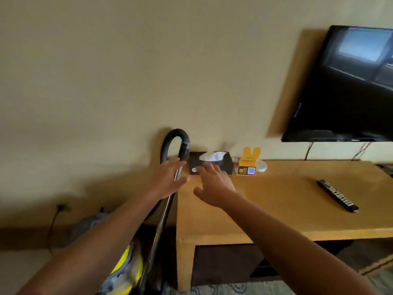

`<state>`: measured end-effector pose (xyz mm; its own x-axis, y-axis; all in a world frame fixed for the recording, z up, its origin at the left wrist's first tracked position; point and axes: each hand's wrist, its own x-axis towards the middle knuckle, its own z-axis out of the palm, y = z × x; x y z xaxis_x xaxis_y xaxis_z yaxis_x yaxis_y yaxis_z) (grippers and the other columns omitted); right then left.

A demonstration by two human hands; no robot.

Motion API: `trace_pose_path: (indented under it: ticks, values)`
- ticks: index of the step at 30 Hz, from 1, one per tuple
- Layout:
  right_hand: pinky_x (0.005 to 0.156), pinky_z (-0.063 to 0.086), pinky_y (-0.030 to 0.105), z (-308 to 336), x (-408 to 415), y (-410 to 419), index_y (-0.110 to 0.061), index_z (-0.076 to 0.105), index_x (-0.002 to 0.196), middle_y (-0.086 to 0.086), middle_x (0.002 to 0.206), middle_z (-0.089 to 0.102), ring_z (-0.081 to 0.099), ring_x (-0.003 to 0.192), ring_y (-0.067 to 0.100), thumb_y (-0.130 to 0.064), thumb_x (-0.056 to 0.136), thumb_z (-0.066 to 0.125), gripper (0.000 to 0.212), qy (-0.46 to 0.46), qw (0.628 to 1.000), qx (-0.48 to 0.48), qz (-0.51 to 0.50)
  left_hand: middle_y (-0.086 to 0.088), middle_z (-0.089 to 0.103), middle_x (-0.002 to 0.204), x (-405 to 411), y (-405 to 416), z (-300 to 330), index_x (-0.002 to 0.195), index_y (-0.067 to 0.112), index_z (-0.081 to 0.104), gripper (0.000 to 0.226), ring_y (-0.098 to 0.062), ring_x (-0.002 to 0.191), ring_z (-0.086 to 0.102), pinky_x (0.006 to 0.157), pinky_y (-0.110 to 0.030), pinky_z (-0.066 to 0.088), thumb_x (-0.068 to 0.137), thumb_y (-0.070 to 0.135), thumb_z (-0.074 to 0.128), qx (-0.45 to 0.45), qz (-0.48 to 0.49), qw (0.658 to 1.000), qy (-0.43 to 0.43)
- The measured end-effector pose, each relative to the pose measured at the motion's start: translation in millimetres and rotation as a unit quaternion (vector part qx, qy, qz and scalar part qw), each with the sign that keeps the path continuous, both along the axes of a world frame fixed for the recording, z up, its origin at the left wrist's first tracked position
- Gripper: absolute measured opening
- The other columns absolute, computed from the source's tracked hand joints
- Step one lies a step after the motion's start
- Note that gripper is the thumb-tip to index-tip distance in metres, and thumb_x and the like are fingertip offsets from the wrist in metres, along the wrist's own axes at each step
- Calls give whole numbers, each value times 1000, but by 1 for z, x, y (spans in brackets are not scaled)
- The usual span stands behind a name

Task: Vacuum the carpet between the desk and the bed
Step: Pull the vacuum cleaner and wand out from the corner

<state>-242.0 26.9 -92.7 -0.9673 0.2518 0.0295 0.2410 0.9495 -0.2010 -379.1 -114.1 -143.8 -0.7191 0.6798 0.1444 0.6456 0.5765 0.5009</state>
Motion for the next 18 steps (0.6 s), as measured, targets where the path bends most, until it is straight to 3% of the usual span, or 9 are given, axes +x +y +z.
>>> trace_pose_path:
  ticks: [3, 7, 13, 18]
  values:
    - [116, 34, 49, -19, -41, -10, -25, 39, 153, 5, 160, 36, 35, 146, 29, -44, 92, 66, 70, -13, 999, -12, 51, 8, 34, 158, -23, -33, -16, 147, 36, 44, 61, -20, 145, 32, 115, -44, 34, 91, 56, 59, -9, 70, 997, -41]
    - [116, 36, 49, -42, -90, -42, -22, 44, 151, 7, 157, 38, 35, 145, 30, -60, 91, 56, 72, -67, 990, 10, 124, 6, 36, 157, -51, -97, -47, 146, 39, 43, 61, -22, 142, 38, 114, -42, 36, 90, 55, 62, 0, 155, 982, -109]
    - [115, 34, 50, -63, -158, -94, -19, 43, 149, 11, 155, 40, 35, 143, 33, -61, 94, 53, 70, -104, 974, 59, 190, 4, 36, 159, -87, -178, -77, 145, 31, 49, 62, -22, 147, 31, 118, -44, 29, 89, 53, 63, -26, 225, 969, -96]
    - [117, 28, 56, -105, -204, -125, -25, 43, 153, 11, 160, 34, 28, 147, 34, -77, 95, 33, 78, -159, 968, 87, 172, -1, 37, 158, -126, -235, -114, 146, 27, 51, 60, -25, 144, 35, 115, -39, 33, 92, 50, 62, -116, 256, 954, -101]
